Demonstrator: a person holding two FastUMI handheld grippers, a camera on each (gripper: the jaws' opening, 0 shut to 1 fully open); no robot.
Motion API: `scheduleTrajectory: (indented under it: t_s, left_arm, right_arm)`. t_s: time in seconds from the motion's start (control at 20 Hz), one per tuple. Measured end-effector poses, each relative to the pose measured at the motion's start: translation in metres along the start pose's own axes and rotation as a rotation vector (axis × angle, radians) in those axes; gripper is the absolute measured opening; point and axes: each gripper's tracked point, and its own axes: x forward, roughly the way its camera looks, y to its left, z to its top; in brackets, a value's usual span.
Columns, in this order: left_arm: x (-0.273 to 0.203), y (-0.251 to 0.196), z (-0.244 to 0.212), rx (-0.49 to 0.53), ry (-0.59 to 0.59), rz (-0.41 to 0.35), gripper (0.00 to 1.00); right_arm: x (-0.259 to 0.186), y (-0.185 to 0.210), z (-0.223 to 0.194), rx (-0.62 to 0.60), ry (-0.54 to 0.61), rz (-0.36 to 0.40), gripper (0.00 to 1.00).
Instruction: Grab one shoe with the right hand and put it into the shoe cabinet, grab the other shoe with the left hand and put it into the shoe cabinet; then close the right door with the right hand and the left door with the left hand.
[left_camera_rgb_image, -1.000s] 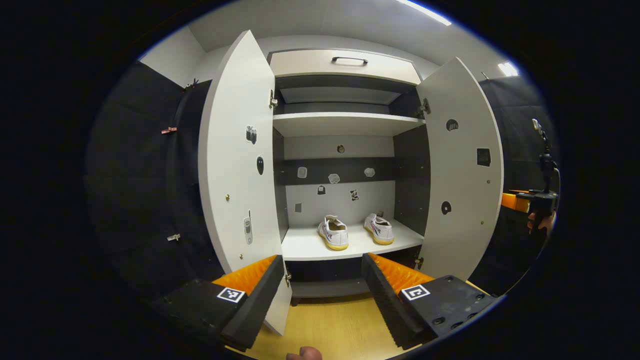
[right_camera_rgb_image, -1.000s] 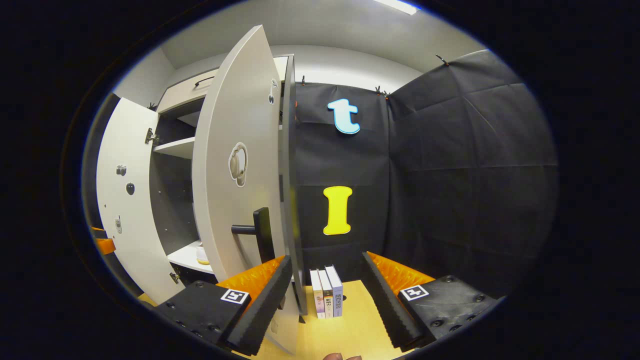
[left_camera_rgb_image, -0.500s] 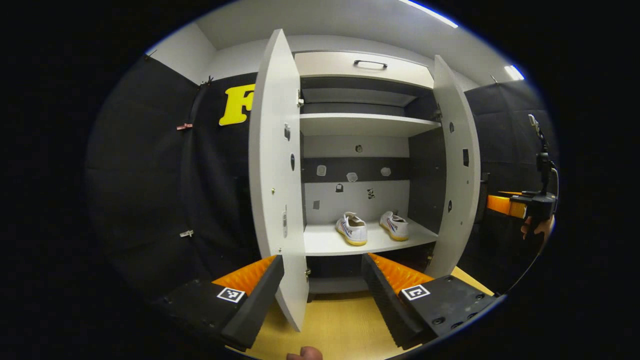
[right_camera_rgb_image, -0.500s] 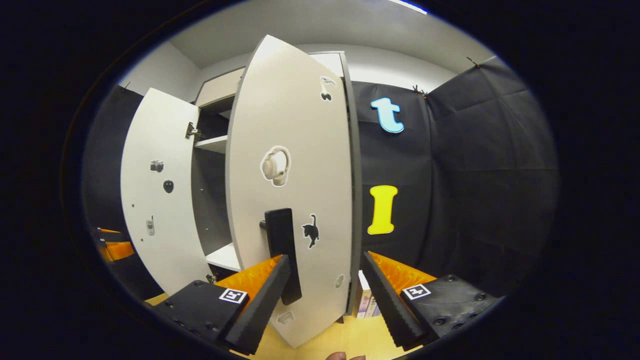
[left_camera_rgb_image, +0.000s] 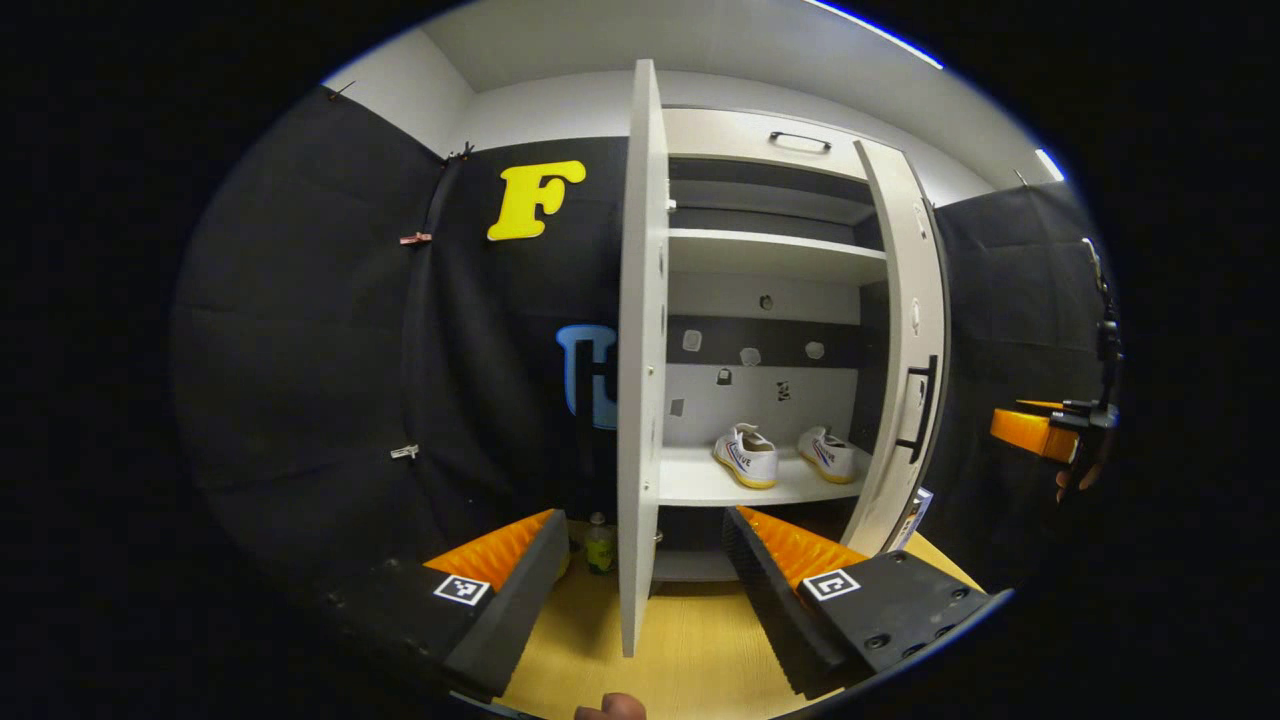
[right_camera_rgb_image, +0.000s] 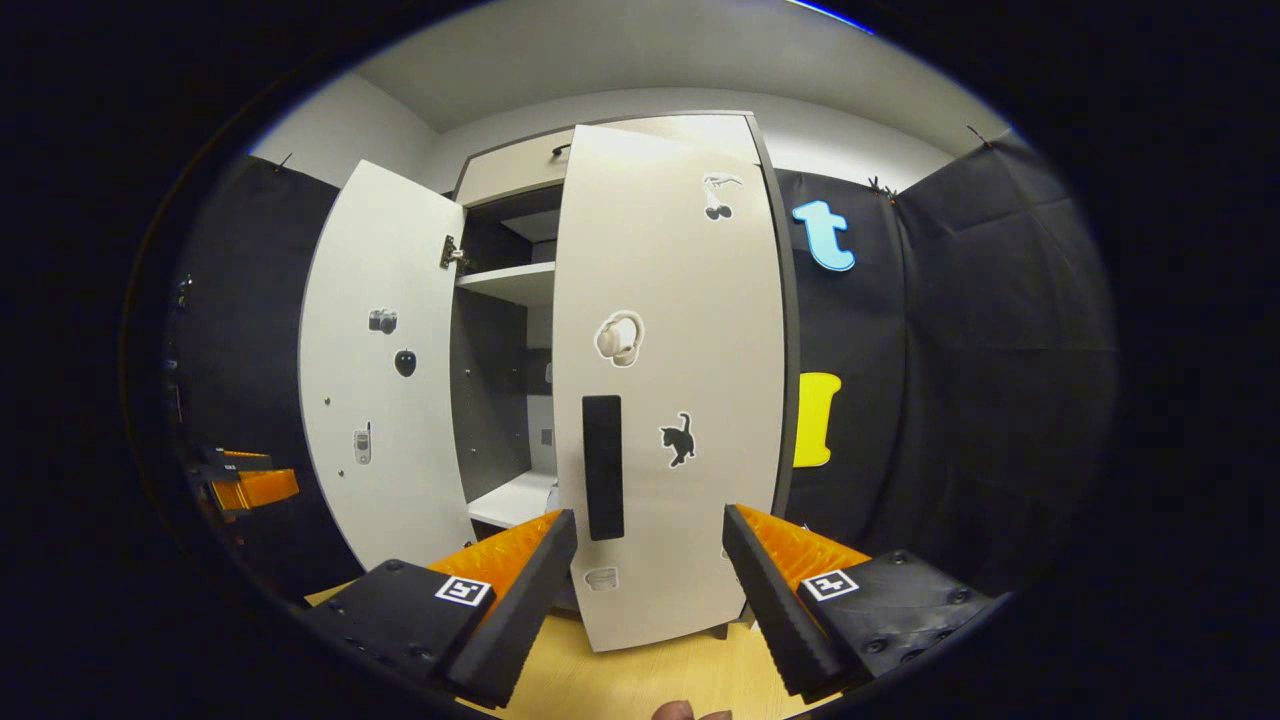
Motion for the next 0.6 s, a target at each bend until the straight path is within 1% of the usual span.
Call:
scheduleTrajectory:
  t_s: [0.15, 0.25, 0.35, 0.6]
  left_arm:
    - [-0.001, 0.02, 0.007, -0.005, -0.018, 0.023, 0.98]
    - [-0.004, 0.036, 0.015, 0.011, -0.036, 0.047, 0.98]
    - [0.003, 0.052, 0.021, 0.015, -0.052, 0.067, 0.98]
    - [0.046, 0.092, 0.013, 0.009, -0.035, 0.124, 0.98]
  right_arm:
    - [-0.008, 0.003, -0.005, 0.008, 0.007, -0.006, 0.97]
    - [-0.012, 0.005, -0.009, 0.046, 0.019, -0.004, 0.96]
    - [-0.016, 0.003, -0.01, 0.077, 0.025, -0.015, 0.97]
    - [-0.027, -0.006, -0.009, 0.079, 0.018, -0.055, 0.97]
